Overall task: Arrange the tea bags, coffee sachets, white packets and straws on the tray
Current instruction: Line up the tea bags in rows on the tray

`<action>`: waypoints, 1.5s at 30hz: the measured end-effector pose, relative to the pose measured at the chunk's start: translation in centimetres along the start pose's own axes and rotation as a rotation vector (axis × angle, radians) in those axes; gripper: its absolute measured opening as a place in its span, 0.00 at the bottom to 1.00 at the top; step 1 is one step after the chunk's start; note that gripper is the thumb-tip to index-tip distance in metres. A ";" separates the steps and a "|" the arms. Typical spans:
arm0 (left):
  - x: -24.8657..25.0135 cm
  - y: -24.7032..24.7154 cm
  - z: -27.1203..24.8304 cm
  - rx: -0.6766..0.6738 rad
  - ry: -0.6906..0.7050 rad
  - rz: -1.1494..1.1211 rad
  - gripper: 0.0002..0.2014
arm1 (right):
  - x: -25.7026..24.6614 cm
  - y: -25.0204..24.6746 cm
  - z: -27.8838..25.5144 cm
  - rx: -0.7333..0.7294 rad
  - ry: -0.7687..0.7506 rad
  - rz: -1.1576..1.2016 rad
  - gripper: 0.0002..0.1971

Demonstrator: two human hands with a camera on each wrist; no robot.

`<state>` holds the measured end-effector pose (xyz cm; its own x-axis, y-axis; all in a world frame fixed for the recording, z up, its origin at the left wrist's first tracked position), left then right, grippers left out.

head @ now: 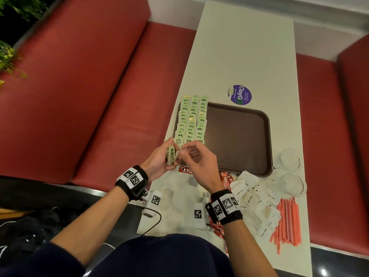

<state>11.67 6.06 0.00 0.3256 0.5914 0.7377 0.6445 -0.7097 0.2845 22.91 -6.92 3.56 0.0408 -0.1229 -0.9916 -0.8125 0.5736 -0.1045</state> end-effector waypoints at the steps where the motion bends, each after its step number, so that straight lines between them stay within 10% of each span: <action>1: 0.0 0.0 -0.4 0.006 -0.004 -0.005 0.20 | -0.2 0.3 -0.2 -0.023 -0.021 -0.021 0.08; 5: 0.2 0.3 -1.2 0.032 -0.001 0.045 0.23 | 0.2 1.2 -0.5 -0.112 -0.087 -0.195 0.21; 19: 0.7 1.4 -1.6 0.058 0.114 0.162 0.24 | 0.7 -0.1 -0.3 -0.047 0.083 -0.096 0.08; 34: 0.0 0.4 -1.4 0.107 0.223 0.371 0.17 | 1.4 -0.6 0.5 -0.022 -0.211 -0.445 0.08; 45: 0.1 -0.9 -0.9 0.238 0.347 0.593 0.21 | 0.4 -1.1 2.6 -0.134 -0.036 -0.308 0.09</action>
<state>10.48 6.40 0.38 0.4540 -0.0505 0.8896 0.5734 -0.7476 -0.3351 25.31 -5.43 3.08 0.3149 -0.2443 -0.9171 -0.8280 0.4015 -0.3913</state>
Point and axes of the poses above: each hand's wrist, its own z-axis towards the middle knuckle, its own y-axis out of the palm, x = y × z, the point moved 2 cm from there along z, towards the middle knuckle, and after that the axes turned 9 degrees about z, right-handed, at the moved point
